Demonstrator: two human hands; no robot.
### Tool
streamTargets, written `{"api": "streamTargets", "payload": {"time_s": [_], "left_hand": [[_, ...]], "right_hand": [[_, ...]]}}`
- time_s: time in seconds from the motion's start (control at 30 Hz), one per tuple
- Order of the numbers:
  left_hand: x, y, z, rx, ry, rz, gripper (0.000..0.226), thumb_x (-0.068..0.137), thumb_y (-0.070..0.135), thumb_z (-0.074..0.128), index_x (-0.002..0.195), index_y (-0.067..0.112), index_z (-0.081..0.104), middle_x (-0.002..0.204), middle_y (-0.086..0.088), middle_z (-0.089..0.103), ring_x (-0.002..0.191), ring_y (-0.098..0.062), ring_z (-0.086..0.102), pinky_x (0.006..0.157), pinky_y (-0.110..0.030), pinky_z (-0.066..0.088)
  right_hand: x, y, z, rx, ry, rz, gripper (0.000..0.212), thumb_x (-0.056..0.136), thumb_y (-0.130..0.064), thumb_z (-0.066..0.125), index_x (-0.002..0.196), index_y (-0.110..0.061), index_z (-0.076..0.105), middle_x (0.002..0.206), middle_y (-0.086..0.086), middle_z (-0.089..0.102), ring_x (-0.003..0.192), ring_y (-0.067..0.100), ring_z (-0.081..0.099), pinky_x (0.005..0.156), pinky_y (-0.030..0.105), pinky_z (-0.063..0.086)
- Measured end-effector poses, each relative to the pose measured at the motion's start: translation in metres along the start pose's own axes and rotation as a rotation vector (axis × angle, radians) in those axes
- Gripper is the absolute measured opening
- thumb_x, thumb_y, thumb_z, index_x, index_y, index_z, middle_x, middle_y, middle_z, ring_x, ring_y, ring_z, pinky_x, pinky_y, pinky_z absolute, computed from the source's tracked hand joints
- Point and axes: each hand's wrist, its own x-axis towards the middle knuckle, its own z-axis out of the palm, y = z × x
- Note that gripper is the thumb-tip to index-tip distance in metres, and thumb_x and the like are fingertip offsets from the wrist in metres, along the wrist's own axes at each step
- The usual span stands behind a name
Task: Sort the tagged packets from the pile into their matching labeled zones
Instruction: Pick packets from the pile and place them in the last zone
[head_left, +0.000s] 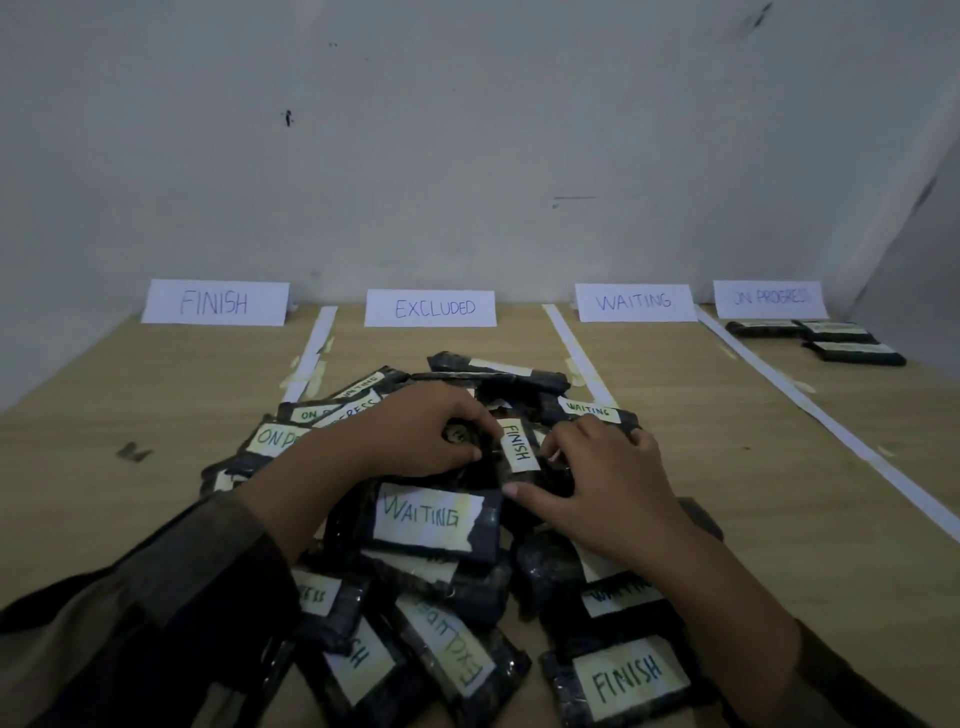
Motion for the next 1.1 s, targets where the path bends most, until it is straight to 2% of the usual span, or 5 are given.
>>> {"api": "streamTargets", "payload": {"time_s": [0.27,0.5,0.63,0.87,1.1], "left_hand": [[-0.035,-0.003,-0.018,-0.106,-0.012,0.0,0.031,0.081,0.029,0.072,0.112,0.031,0.068,0.109,0.016,0.064,0.104,0.001,0.057,0.096,-0.028,0.046],[-0.075,-0.02,-0.029,0.118,-0.013,-0.008,0.061,0.062,0.067,0.067,0.115,0.04,0.062,0.113,0.02,0.059,0.106,-0.003,0.047,0.096,-0.032,0.039],[-0.083,-0.032,-0.023,0.111,0.06,-0.044,0.046,0.066,0.057,0.072,0.108,0.037,0.067,0.116,0.016,0.061,0.109,-0.005,0.047,0.098,-0.033,0.037],[-0.093,-0.05,-0.025,-0.192,0.061,-0.084,0.042,0.076,0.033,0.076,0.115,0.041,0.062,0.121,0.021,0.057,0.115,0.006,0.049,0.1,-0.02,0.039],[-0.104,-0.056,-0.034,-0.426,0.097,-0.104,0.058,0.076,0.003,0.056,0.121,0.039,0.059,0.129,0.02,0.057,0.123,0.007,0.047,0.105,-0.023,0.036]], "right_hand": [[-0.013,-0.02,-0.01,0.218,0.053,-0.178,0.044,0.078,-0.061,0.034,0.109,-0.037,0.054,0.109,-0.016,0.048,0.107,0.006,0.048,0.11,0.041,0.021],[-0.022,-0.05,-0.012,0.359,0.107,-0.31,0.042,0.082,-0.056,0.027,0.104,-0.037,0.057,0.1,-0.021,0.054,0.099,-0.003,0.049,0.112,0.043,0.015],[-0.022,-0.059,-0.008,0.189,0.008,-0.366,0.061,0.069,-0.078,0.03,0.113,-0.041,0.05,0.108,-0.023,0.052,0.106,-0.002,0.047,0.112,0.039,0.009],[-0.016,-0.054,-0.007,0.2,0.019,-0.338,0.04,0.08,-0.053,0.062,0.117,-0.042,0.049,0.11,-0.021,0.048,0.106,0.001,0.047,0.11,0.033,0.02],[-0.027,-0.085,0.005,0.203,0.167,-0.45,0.045,0.074,-0.069,0.049,0.103,-0.038,0.063,0.107,-0.014,0.052,0.106,0.006,0.05,0.111,0.055,0.02]]}}
